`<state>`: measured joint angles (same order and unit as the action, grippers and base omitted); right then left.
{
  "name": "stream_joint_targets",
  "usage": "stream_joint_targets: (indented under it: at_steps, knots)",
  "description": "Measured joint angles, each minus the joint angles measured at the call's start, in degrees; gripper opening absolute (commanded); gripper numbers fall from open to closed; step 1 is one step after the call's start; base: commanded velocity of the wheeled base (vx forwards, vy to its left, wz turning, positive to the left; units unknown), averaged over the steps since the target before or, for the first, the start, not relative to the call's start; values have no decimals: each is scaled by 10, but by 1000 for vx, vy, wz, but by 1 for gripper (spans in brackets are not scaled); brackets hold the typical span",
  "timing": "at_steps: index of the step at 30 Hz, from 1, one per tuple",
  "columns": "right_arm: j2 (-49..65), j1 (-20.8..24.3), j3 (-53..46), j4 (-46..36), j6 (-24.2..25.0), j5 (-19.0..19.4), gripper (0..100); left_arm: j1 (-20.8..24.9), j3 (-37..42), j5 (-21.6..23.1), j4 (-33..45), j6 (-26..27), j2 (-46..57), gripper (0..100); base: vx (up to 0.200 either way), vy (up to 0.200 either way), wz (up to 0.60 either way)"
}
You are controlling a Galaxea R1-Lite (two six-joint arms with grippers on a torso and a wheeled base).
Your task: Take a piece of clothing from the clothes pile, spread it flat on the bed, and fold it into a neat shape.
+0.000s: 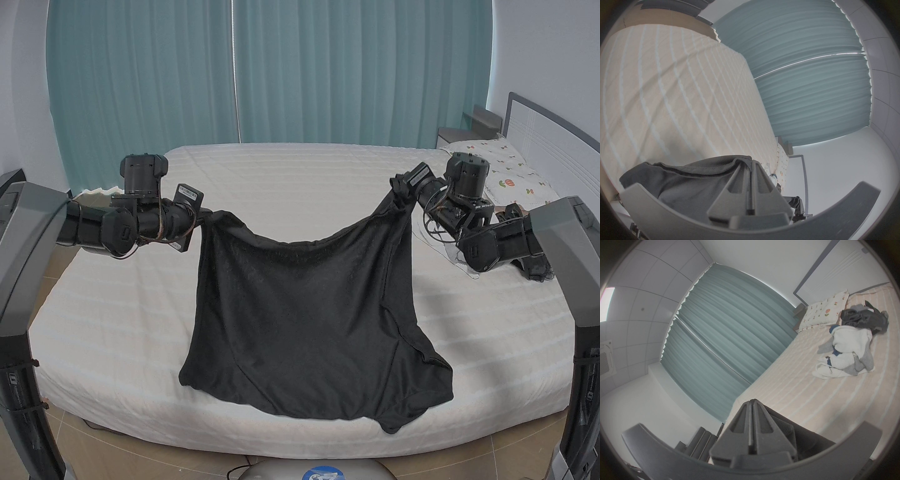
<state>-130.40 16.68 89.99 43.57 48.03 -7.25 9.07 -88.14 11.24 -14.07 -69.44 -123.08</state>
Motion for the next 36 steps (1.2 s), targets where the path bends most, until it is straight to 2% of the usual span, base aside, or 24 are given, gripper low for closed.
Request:
stream_joint_targets:
  at_steps: [17,18,27,30,36]
  knots:
    - [-94,-12,-14,15,-1,-6,0,-9,-27,-6,-70,-7,-117,0,0,0,0]
    - [-100,-13,-13,16,-1,-6,100,-8,-31,-6,-70,-7,-122,100,0,0,0]
    - [-157,-15,26,25,-37,-13,100,-14,-88,-6,-70,-32,-168,100,0,0,0]
    - [-170,-18,36,25,-60,-29,100,-19,-95,-7,-69,-34,-177,100,0,0,0]
    - [-171,-25,19,22,-75,-29,100,-31,-96,-8,-67,-31,-182,100,0,0,0]
